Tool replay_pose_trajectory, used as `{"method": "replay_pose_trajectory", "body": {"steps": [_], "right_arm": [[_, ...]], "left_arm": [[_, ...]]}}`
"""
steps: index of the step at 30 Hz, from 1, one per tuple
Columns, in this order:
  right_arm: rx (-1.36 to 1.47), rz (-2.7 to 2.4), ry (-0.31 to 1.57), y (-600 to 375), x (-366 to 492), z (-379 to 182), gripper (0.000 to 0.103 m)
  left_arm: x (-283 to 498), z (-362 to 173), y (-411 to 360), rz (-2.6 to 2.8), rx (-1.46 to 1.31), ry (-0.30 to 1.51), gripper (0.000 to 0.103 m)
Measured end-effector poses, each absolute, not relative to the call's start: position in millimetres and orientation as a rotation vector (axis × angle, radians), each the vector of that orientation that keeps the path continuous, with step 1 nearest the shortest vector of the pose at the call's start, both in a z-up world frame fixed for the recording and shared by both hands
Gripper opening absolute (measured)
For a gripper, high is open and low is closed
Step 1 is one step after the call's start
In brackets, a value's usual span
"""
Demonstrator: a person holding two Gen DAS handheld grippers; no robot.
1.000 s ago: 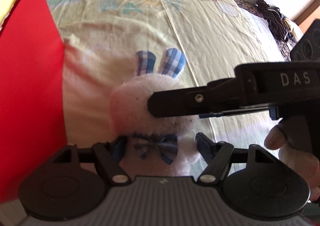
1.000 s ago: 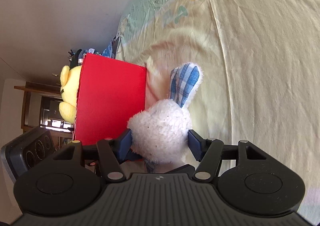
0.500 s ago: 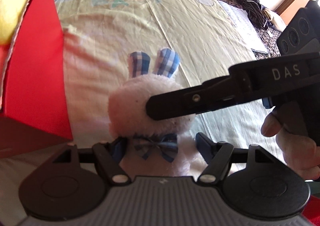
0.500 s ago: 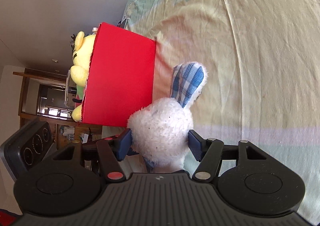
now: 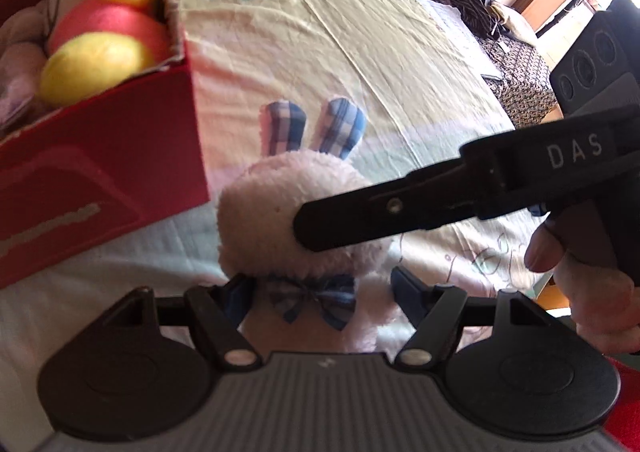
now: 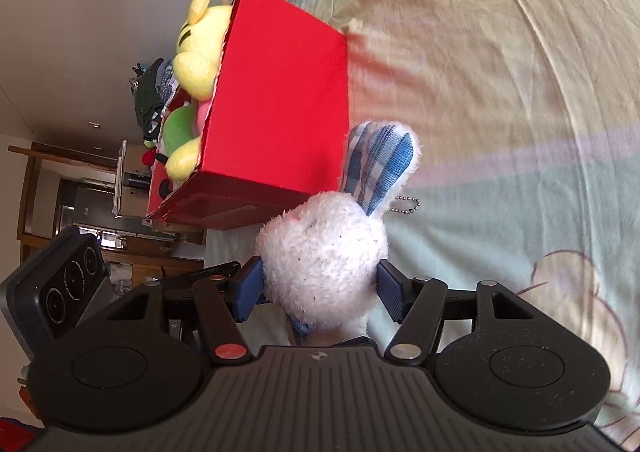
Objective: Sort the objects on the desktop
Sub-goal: 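Lift the white bunny with the right tool and carry it over the red box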
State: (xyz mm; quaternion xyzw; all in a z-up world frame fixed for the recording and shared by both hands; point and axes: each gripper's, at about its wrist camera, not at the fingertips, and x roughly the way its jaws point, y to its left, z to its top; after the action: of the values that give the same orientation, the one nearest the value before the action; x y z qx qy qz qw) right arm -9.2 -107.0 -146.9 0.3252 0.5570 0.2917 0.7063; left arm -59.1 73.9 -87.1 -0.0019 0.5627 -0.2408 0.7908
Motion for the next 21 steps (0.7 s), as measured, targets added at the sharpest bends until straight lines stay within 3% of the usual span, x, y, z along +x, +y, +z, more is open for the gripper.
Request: {"method": "replay_pose_trajectory", "body": {"steps": [21], "right_arm": [[0.671,0.719,1.21,35.6,-59.0,-125.4,0.063]], "left_arm": [[-114.1,-61.1,211.5,-0.452,0.046,1.166,0.074]]}}
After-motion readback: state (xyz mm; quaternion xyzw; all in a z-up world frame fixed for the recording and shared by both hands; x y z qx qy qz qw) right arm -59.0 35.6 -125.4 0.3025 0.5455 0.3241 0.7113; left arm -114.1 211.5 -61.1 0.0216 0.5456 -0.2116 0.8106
